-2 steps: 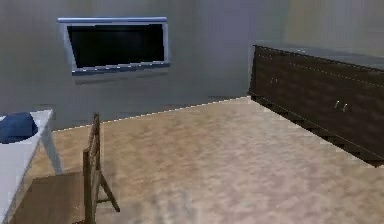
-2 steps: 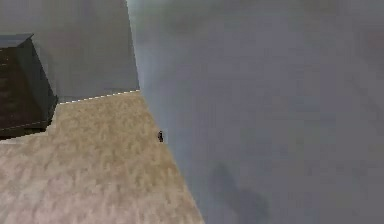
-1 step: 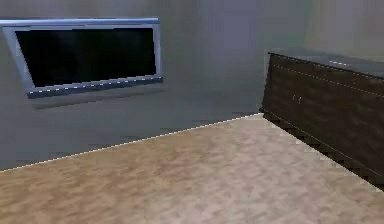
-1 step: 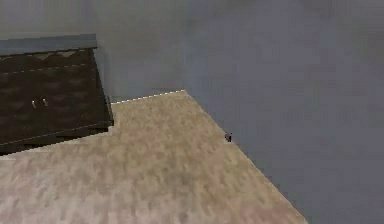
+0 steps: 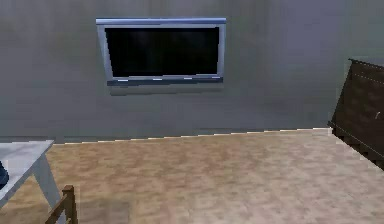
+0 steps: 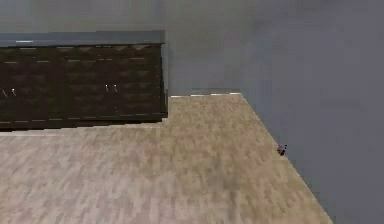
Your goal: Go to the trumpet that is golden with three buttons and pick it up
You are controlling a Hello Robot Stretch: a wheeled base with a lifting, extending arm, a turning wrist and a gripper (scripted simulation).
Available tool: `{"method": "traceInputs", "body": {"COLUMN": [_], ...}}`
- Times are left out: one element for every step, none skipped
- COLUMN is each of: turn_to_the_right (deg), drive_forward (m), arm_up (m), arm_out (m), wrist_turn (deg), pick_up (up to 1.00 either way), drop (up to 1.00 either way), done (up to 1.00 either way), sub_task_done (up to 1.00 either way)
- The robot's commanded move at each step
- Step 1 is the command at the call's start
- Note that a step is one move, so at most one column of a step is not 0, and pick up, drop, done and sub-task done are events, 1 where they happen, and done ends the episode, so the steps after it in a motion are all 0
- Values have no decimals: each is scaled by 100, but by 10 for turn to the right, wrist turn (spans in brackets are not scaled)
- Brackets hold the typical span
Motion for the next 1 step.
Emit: {"method": "traceInputs", "body": {"turn_to_the_right": [-30], "drive_forward": [0], "arm_up": [0], "arm_out": [0], "wrist_turn": [0], "pick_up": [0], "drop": [0], "done": [0], "sub_task_done": [0]}}
